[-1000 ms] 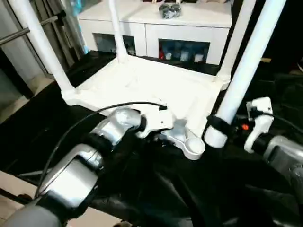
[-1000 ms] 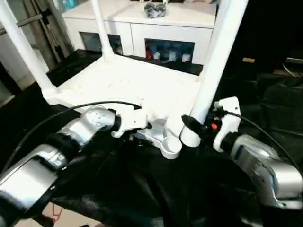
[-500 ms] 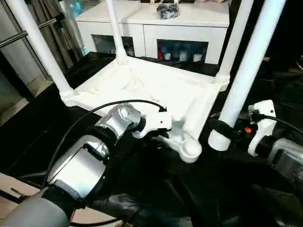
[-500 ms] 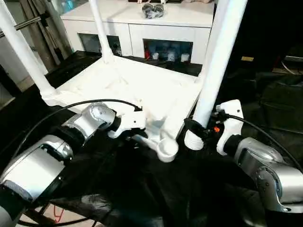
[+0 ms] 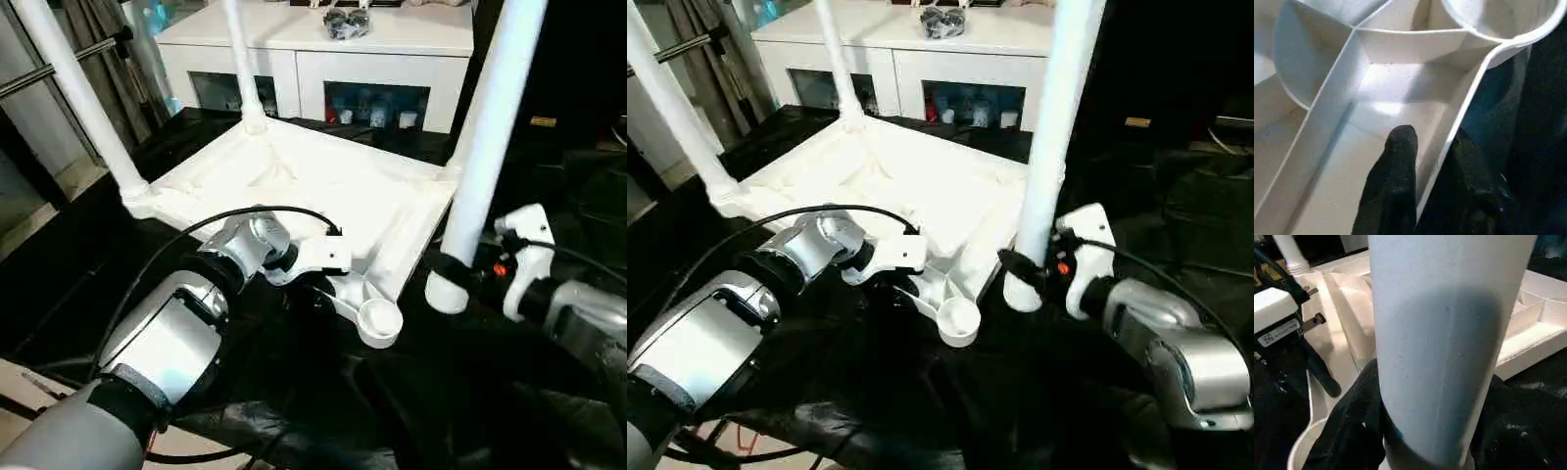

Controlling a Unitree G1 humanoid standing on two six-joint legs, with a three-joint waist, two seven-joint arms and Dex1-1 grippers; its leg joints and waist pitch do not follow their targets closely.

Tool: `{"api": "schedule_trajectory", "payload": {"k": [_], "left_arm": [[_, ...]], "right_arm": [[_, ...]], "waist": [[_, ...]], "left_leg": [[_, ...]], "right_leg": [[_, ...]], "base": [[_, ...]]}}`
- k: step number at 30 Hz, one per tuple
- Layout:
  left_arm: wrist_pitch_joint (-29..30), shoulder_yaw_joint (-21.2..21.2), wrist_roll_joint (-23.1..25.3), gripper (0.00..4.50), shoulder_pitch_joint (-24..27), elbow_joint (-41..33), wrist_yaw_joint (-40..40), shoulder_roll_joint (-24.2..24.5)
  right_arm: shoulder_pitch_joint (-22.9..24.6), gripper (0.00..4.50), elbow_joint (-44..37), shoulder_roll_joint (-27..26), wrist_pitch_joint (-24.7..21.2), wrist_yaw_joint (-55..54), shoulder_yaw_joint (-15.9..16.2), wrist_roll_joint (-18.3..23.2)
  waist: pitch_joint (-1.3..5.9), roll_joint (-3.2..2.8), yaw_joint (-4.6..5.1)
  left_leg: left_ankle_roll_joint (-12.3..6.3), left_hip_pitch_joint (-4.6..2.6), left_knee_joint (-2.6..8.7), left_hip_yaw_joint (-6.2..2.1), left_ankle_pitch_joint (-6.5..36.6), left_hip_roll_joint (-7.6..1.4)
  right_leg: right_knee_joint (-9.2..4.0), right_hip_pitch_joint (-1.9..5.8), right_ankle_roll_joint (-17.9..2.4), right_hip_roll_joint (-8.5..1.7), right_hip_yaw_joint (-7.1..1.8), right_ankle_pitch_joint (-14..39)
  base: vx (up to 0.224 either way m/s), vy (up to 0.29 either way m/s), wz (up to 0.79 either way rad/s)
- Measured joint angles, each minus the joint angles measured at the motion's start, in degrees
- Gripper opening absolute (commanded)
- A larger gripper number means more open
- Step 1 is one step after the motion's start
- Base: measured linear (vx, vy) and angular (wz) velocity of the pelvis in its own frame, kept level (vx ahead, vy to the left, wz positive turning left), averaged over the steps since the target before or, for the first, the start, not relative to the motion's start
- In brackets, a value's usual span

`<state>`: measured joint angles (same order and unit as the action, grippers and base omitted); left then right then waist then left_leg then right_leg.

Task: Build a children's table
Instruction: Insert table leg to table base

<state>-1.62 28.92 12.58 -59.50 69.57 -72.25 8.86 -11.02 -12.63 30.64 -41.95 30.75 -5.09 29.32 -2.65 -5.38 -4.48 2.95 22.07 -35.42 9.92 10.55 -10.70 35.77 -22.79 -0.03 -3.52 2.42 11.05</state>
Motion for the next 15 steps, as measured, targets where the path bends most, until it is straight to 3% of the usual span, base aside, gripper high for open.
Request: {"api": "schedule_trajectory", "payload": {"k": [6, 9, 15], "left_arm": [[5.4, -4.4, -4.2, 0.53, 5.7, -7.5, 0.7, 0.6], [10.1, -6.6, -5.7, 0.40, 10.4, -15.0, 3.0, 1.3], [17.8, -10.4, -6.3, 0.20, 16.4, -25.7, 15.1, -1.8]], "right_arm": [[0.0, 1.89, 1.3, -1.9, 0.3, -0.5, 0.1, -0.3], [-0.1, 1.89, 1.8, -3.2, 0.4, -1.8, 0.0, -0.5], [-0.4, 1.89, 2.5, -5.3, 1.1, -3.5, 0.0, -0.9]], "waist": [[0.00, 0.30, 0.66], [0.00, 0.54, 1.18], [0.13, 0.90, 1.45]], "left_leg": [[-0.03, -0.04, 0.17, 0.03, 0.0, 0.00], [0.05, -0.04, 0.28, 0.03, 0.0, 0.00], [0.16, -0.08, 0.43, 0.02, 0.1, 0.01]], "right_leg": [[-0.03, 0.02, 0.0, 0.00, 0.01, 0.0], [-0.06, 0.01, 0.0, -0.01, 0.04, 0.0], [-0.38, -0.01, 0.1, 0.00, 0.07, 0.1]], "base": [[0.000, 0.000, 0.00], [0.000, 0.000, 0.00], [0.000, 0.000, 0.00]]}}
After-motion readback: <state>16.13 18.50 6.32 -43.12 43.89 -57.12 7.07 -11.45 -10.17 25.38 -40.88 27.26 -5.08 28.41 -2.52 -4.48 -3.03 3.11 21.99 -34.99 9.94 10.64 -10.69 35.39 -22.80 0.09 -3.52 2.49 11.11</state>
